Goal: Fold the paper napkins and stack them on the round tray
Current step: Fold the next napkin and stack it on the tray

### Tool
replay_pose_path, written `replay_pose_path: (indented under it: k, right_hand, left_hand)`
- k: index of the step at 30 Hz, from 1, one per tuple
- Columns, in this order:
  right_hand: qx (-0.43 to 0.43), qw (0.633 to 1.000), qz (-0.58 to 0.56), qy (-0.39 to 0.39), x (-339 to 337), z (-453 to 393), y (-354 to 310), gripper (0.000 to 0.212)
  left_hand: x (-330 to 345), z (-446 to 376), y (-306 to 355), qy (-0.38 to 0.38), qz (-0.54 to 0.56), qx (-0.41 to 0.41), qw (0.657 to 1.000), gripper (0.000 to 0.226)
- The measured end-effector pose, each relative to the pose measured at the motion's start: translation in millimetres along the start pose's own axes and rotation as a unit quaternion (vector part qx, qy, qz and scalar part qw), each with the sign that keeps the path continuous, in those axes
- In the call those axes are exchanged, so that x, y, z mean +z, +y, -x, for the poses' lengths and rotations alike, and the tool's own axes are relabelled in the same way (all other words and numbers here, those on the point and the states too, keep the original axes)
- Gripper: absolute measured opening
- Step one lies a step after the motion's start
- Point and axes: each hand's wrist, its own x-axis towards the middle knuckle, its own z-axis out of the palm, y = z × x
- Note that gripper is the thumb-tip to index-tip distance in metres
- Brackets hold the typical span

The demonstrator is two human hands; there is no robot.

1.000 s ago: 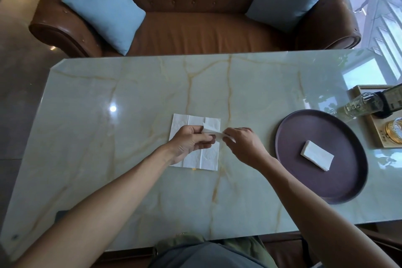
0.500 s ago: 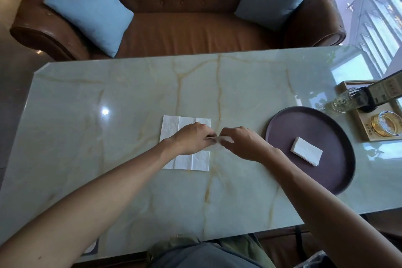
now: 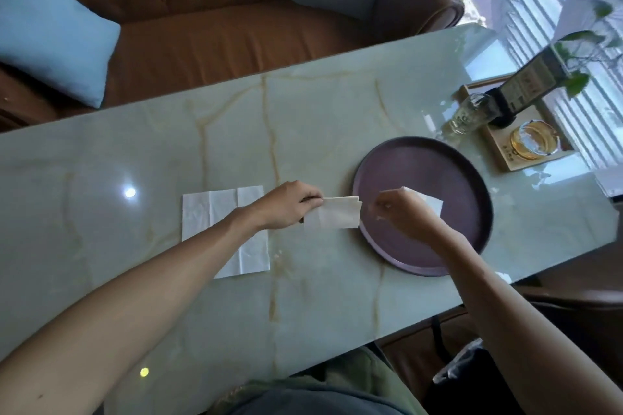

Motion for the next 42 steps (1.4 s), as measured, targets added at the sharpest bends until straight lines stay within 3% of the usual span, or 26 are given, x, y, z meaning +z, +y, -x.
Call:
replay_pose_path:
  k: [2, 4, 6, 9, 13, 16, 22, 25, 35, 42]
  right_hand:
    - [0.034, 0.990, -0.135, -0.010, -7.0, 8.3, 23.2, 0.011]
    - [0.079, 0.949, -0.297, -0.066, -8.8, 14.9, 36.0, 0.036]
    - [0.091, 0.934, -0.332, -0.092, -5.1, 15.6, 53.4, 0.039]
    - [0.103, 0.926, -0.360, -0.040, -3.8, 12.8, 77.0, 0.006]
    - [0.151, 0.887, -0.436, 0.028, -11.1, 10.3, 102.4, 0.022]
    - [0.205, 0.857, -0.470, 0.050, -11.8, 2.7, 122.0, 0.017]
    - [0.288, 0.845, -0.445, 0.070, 0.2, -12.1, 160.4, 0.014]
    - [0.306, 0.859, -0.405, 0.071, 5.4, -16.7, 170.7, 0.012]
    - [0.367, 0.899, -0.233, 0.054, 10.8, -27.0, 179.6, 0.032]
    - [0.420, 0.889, -0.175, 0.049, 9.7, -25.1, 184.6, 0.042]
  left_hand:
    - [9.4, -21.3, 13.2, -0.024, 0.004, 0.012, 1.000, 0.022]
    - [21.3, -43.6, 30.1, -0.051, 0.000, 0.030, 0.998, 0.021]
    - [34.6, -66.0, 47.8, -0.069, -0.008, 0.048, 0.996, 0.020]
    - [53.3, -99.1, 64.3, -0.066, -0.010, 0.053, 0.996, 0.018]
    - [82.8, -137.5, 70.7, -0.018, 0.115, -0.014, 0.993, 0.025]
    - [107.9, -160.0, 75.6, 0.034, 0.189, -0.091, 0.977, 0.023]
    - [145.6, -193.4, 77.7, 0.092, 0.166, -0.166, 0.967, 0.014]
    - [152.9, -203.3, 81.2, 0.109, 0.134, -0.180, 0.968, 0.011]
    - [164.3, -215.0, 75.2, 0.104, 0.062, -0.191, 0.974, 0.010]
    - [162.8, -212.6, 65.4, 0.097, 0.029, -0.216, 0.971, 0.025]
